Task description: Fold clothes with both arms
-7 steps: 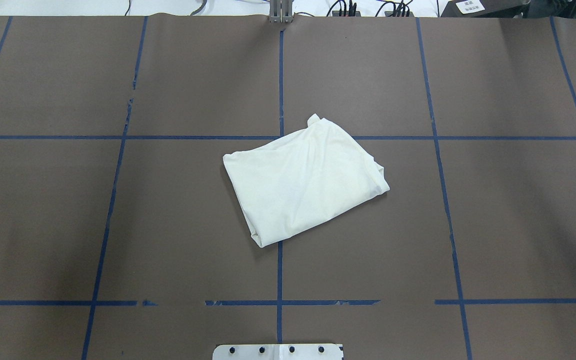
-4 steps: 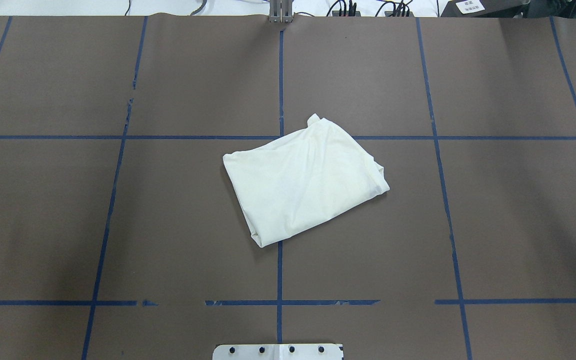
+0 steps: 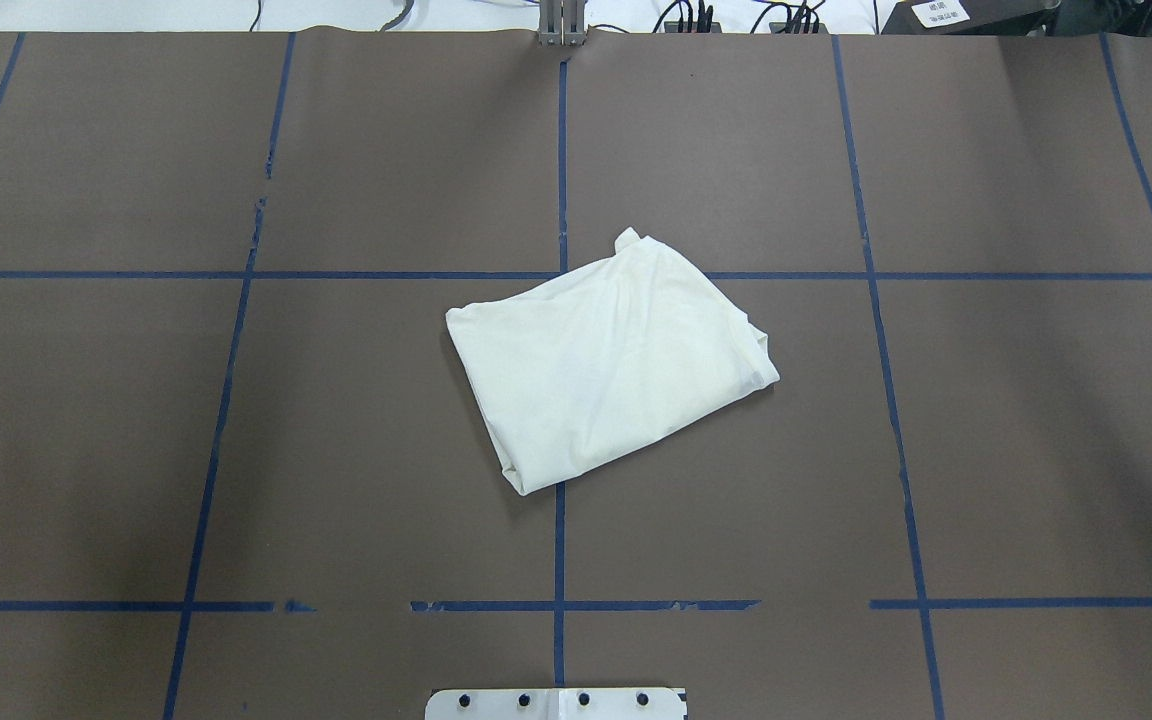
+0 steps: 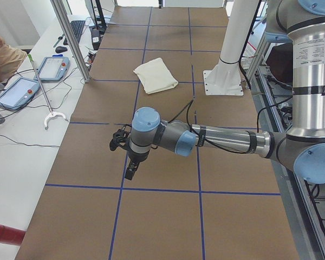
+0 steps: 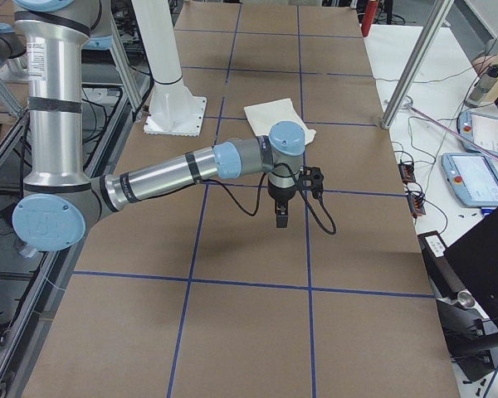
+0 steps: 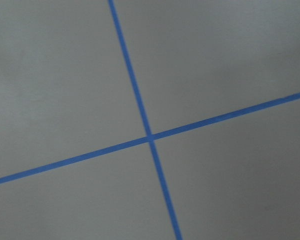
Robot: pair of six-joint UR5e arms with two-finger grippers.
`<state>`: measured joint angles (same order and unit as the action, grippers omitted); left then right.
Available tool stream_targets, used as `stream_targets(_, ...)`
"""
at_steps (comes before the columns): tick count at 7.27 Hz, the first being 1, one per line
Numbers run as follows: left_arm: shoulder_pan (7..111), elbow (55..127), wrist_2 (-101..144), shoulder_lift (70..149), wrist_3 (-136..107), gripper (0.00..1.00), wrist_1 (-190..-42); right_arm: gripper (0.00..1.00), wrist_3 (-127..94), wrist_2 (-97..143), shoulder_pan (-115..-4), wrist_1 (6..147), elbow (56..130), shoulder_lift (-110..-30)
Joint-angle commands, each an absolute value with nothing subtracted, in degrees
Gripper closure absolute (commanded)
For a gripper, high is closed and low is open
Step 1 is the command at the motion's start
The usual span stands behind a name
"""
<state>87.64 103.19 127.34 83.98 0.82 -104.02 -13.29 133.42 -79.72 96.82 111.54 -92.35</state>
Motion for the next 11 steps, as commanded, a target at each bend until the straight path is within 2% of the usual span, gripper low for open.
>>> stream_targets(1, 87.5, 108.7, 128.1, 81.2, 0.9, 0.00, -103.9, 0.00, -13.4, 134.6, -79.7, 97.0, 111.4, -92.5)
stream_targets(11, 87.5, 110.8, 131.8, 79.8, 1.0, 0.00, -104.4, 0.00, -13.4, 135.0, -79.6, 96.5, 110.5, -92.6)
